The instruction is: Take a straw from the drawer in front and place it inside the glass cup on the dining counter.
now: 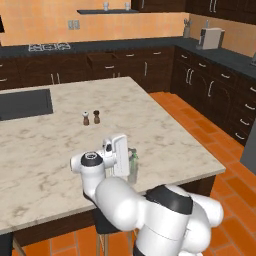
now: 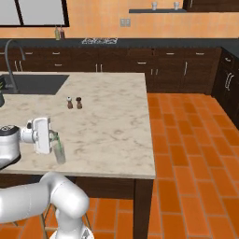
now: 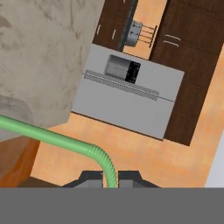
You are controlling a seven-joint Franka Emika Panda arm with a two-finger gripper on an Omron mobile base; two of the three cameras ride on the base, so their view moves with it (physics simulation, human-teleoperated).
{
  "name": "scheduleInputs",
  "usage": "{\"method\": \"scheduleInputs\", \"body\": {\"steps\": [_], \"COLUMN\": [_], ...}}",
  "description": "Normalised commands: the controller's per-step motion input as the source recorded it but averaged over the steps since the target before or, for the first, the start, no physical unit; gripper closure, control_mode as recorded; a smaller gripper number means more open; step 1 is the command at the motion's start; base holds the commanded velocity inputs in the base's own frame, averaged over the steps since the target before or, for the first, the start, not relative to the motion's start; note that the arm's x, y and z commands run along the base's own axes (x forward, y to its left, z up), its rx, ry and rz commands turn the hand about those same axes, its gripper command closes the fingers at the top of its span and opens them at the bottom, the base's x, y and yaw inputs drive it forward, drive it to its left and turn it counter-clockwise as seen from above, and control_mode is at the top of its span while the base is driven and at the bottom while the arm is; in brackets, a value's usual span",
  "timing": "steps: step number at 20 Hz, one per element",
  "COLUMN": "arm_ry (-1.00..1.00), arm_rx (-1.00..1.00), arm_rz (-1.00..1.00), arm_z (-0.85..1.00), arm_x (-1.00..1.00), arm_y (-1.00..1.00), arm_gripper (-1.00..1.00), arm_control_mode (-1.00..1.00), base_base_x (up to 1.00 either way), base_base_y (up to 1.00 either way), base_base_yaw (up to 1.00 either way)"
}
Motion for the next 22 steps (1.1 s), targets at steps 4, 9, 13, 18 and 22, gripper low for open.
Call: {"method": "scheduleInputs", "body": {"steps": [4, 9, 13, 18, 22], "arm_ry": [-0.07, -0.08, -0.07, -0.04, 0.0], "arm_rx": [0.06, 0.02, 0.05, 0.1, 0.15], "arm_rz": [0.0, 0.0, 0.0, 0.0, 0.0], "arm_z": [-0.03, -0.02, 0.0, 0.03, 0.12], "arm_x": [-0.04, 0.0, -0.01, -0.01, 0.0], "arm_y": [0.0, 0.0, 0.0, 0.0, 0.0], "arm_gripper": [1.0, -1.0, -1.0, -1.0, -1.0], "arm_control_mode": [-1.0, -1.0, -1.0, -1.0, -1.0], "base_base_x": [0.0, 0.0, 0.0, 0.0, 0.0], "base_base_y": [0.0, 0.0, 0.0, 0.0, 0.0], "base_base_yaw": [0.0, 0.0, 0.0, 0.0, 0.0]}}
